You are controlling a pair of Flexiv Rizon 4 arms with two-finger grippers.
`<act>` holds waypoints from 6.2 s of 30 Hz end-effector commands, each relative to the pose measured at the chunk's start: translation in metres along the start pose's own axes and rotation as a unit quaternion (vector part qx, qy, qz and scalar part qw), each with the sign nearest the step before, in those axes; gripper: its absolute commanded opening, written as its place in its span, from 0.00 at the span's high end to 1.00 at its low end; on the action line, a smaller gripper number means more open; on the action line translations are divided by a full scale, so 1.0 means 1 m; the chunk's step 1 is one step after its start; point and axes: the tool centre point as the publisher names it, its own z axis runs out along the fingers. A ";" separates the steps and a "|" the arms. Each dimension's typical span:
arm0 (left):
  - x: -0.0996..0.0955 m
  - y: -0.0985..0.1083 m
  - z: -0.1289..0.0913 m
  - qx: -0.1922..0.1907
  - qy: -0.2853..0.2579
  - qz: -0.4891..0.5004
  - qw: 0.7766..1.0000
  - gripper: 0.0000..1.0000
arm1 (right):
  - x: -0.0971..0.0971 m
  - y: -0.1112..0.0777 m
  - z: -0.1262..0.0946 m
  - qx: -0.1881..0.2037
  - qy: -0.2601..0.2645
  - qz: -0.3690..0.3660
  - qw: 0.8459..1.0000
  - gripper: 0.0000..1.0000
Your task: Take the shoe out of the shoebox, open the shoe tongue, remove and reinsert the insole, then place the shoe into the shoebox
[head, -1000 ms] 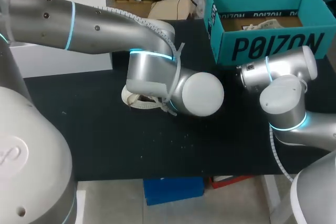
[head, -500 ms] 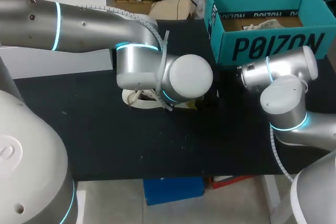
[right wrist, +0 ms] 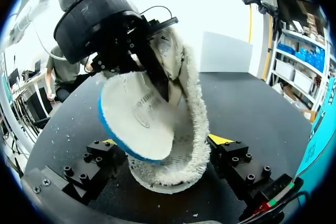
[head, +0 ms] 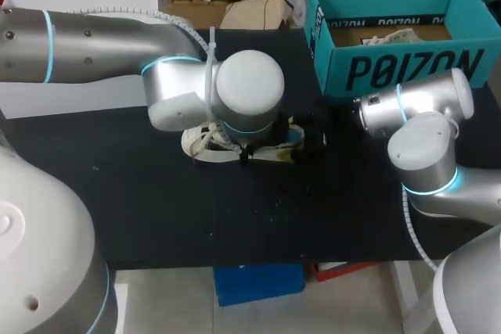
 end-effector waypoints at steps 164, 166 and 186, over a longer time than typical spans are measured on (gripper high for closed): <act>0.018 -0.104 -0.551 0.670 0.381 -0.220 0.597 1.00 | -0.003 -0.002 0.000 0.001 0.000 0.001 1.000 1.00; 0.018 -0.104 -0.551 0.670 0.381 -0.220 0.597 1.00 | -0.003 -0.002 0.000 0.003 0.001 0.000 1.000 1.00; 0.018 -0.104 -0.551 0.670 0.381 -0.220 0.597 1.00 | -0.008 0.005 -0.044 0.243 0.036 -0.031 0.969 0.00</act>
